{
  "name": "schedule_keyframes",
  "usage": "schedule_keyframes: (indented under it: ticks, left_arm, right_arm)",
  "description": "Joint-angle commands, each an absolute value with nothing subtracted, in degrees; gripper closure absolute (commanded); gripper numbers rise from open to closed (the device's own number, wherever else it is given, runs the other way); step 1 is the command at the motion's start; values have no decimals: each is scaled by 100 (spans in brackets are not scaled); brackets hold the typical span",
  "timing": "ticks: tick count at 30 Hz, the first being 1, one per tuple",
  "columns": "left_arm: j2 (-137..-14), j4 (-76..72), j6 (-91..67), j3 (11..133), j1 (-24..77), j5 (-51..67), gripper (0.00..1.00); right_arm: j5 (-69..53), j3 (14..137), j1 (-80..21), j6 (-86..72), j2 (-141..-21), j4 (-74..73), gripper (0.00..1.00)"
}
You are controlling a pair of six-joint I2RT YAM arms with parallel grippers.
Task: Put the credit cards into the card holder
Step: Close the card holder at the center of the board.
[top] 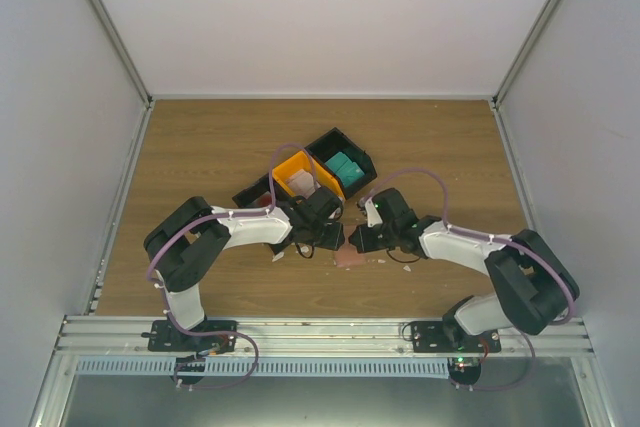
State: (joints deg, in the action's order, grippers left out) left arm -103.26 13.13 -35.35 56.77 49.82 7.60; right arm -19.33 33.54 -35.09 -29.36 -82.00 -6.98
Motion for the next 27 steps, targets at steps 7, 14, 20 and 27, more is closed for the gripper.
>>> schedule_keyframes:
  ticks: [7, 14, 20, 27]
  left_arm:
    - [-10906, 2015, -3503, 5510, 5001, 588, 64]
    - [-10895, 2030, -3480, 5511, 5001, 602, 65]
    - [-10894, 2008, -3488, 5501, 5001, 616, 65]
    - [-10924, 2013, -3492, 5510, 5001, 605, 65]
  right_arm:
    - [-2197, 3081, -3711, -2990, -8099, -1334, 100]
    - [-2323, 3105, -3709, -3007, -8245, -1000, 100]
    - [-2358, 3101, -3728, -2930, -8372, -1095, 99]
    - [-2240, 2965, -3793, -2900, -8227, -1449, 99]
